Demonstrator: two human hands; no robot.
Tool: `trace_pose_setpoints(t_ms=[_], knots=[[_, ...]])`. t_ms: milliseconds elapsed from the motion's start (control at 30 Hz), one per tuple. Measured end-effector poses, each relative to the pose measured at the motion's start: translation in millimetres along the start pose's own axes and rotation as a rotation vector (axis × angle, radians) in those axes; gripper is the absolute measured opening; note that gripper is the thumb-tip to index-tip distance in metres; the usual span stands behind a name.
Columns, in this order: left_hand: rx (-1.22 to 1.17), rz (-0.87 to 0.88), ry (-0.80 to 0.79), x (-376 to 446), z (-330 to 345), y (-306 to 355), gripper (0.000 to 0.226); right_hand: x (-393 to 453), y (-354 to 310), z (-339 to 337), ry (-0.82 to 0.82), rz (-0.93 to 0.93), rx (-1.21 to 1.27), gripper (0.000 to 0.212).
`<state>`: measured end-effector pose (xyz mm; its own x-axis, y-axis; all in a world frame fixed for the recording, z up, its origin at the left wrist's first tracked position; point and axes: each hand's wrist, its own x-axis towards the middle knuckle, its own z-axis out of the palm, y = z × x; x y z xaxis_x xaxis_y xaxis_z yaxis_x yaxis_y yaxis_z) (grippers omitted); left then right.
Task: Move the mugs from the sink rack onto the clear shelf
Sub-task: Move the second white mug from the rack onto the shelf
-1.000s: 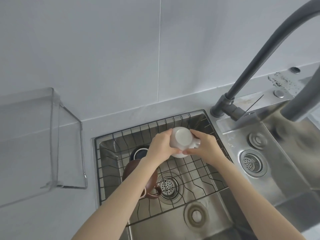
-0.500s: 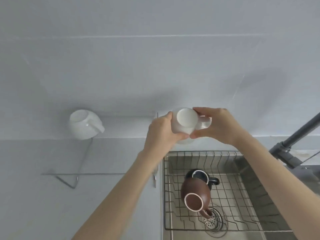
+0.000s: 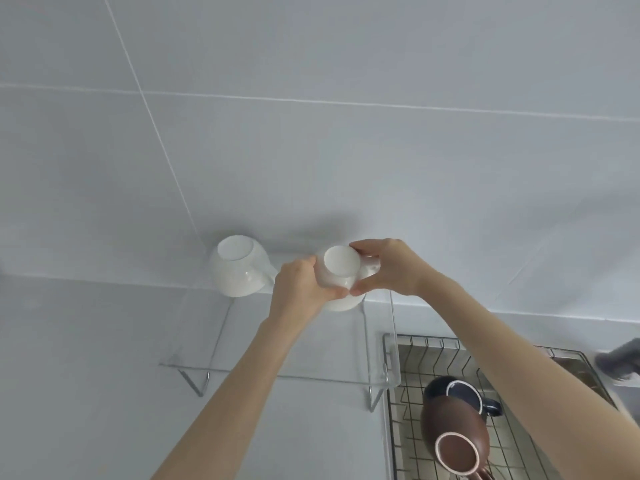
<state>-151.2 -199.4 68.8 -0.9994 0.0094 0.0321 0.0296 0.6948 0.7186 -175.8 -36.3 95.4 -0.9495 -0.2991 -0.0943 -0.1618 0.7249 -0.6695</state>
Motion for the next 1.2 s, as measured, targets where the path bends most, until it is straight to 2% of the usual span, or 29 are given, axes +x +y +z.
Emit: trace_pose_setpoints(t_ms=[533,867,967,1067,1167,1200], knots=[[-0.124,-0.053,0.014,22.1,15.6,-8.0,0.05,33.8,19.8,-5.7,-0.147,0.014,0.017,0.053],[-0.085,-0.071,0.048,18.7,22.6,-5.6,0.053,37.6,25.4,-9.4,-0.204,0.027,0.021,0.064],[-0.08,-0.085,0.011,17.8,23.8,-4.8,0.065,23.0,27.9,-14.0,-0.109,0.061,-0.019,0.083],[0.007,-0.002,0.076,3.6,26.4,11.3,0.078,-16.5,40.7,-26.5,0.091,0.044,0.074,0.072],[-0.082,0.228,0.214,-38.6,41.5,37.4,0.059,-76.9,73.5,-26.9,0.235,0.141,0.24,0.055],[-0.124,0.319,0.202,-55.7,51.8,43.6,0.051,-96.3,85.5,-21.6,0.251,0.183,0.26,0.052]])
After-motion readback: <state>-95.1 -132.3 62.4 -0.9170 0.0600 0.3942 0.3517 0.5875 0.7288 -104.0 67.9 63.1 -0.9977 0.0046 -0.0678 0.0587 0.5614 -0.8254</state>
